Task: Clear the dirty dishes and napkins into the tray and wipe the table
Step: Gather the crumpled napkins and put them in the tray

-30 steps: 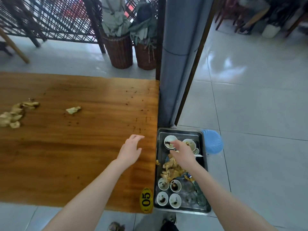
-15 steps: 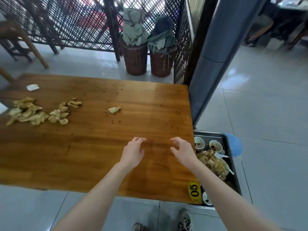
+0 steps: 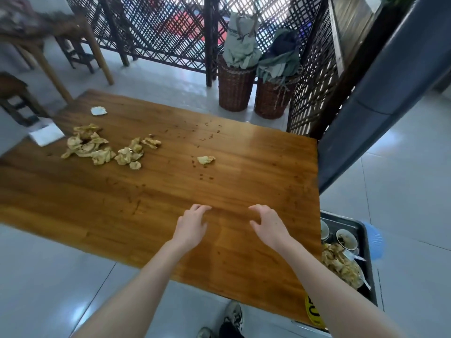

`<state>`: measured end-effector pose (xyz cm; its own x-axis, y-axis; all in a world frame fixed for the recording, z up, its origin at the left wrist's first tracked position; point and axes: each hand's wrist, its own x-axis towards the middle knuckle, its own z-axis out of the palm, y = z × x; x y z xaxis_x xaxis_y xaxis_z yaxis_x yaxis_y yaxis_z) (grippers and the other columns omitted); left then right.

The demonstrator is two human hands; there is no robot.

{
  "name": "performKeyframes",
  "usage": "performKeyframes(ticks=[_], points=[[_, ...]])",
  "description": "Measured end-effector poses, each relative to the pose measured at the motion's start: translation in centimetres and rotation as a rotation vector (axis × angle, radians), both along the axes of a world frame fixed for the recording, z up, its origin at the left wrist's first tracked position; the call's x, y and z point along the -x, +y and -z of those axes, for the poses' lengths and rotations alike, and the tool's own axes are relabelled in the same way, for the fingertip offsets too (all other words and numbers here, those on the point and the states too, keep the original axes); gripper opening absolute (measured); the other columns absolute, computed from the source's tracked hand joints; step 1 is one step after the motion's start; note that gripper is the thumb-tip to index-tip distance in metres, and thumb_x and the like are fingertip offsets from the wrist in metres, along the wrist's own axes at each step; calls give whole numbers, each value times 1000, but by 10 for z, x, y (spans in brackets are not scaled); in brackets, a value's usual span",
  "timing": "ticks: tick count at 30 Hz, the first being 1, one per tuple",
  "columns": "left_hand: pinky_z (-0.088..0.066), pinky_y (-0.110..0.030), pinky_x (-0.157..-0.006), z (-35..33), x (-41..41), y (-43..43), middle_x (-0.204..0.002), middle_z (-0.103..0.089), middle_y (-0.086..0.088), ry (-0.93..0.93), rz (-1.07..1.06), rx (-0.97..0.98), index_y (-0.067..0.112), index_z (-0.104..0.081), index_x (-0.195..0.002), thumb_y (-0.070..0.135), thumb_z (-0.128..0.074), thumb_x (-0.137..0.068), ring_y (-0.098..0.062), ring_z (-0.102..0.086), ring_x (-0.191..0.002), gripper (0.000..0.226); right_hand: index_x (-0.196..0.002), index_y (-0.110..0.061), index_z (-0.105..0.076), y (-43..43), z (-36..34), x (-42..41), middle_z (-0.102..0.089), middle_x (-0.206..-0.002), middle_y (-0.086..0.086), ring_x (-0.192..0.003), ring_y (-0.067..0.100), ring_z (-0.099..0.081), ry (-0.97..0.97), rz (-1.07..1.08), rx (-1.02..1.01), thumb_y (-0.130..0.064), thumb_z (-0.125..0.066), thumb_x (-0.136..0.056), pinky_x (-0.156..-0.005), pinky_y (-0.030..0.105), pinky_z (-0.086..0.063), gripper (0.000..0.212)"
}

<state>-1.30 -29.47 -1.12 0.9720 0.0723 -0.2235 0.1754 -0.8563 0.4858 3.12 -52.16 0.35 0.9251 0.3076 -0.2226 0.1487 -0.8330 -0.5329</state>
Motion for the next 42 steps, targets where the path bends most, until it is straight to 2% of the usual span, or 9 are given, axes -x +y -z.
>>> performKeyframes(ticks=[6,11,19,29,35,40,42], points=[[-40,-37,-102,3,-23,14,-142,-45,5,19,-74,-26,28,-46,-138,17,-56,-95,-19,-47,-125,45,-133,-21,-50,21,5,-33,-54,-130,0,-119,21,-50,-81,-104,46,-15,-57,-94,-96,34,-47,40],[-38,-36,-103,4,-45,20,-143,-43,4,9,-98,-32,28,-44,-139,18,-54,-96,-19,-44,-127,45,-135,-23,-48,39,10,-61,-52,-134,-3,-121,19,-48,-127,-148,100,-16,-55,-94,-101,33,-44,42],[-41,-37,-103,18,-61,61,-142,-44,4,37,-116,27,27,-45,-139,18,-56,-95,-19,-45,-127,46,-135,-24,-47,69,26,-79,-51,-135,-4,-122,17,-47,-94,-166,130,-15,-55,-94,-100,31,-42,43],[-39,-38,-107,36,-109,177,-143,-43,4,73,-32,92,27,-46,-139,15,-55,-96,-19,-43,-129,46,-135,-22,-48,163,38,-120,-52,-133,-1,-122,18,-46,-35,2,149,-13,-56,-93,-101,33,-44,43],[-42,-40,-103,36,-147,248,-138,-46,3,60,62,66,25,-49,-136,13,-57,-94,-19,-47,-125,44,-135,-17,-48,219,45,-160,-53,-132,3,-119,23,-48,-19,74,212,-13,-55,-93,-99,36,-45,43],[-41,-39,-104,44,-173,280,-137,-47,2,77,86,97,22,-49,-136,11,-57,-94,-19,-47,-126,45,-131,-16,-52,242,56,-192,-53,-134,4,-127,24,-45,-51,107,214,-12,-58,-91,-104,36,-41,40],[-41,-36,-104,47,-181,284,-138,-46,2,74,87,136,21,-49,-136,10,-56,-94,-18,-45,-127,44,-128,-19,-55,246,61,-203,-55,-129,3,-122,23,-48,-61,123,236,-11,-58,-90,-100,35,-44,38]])
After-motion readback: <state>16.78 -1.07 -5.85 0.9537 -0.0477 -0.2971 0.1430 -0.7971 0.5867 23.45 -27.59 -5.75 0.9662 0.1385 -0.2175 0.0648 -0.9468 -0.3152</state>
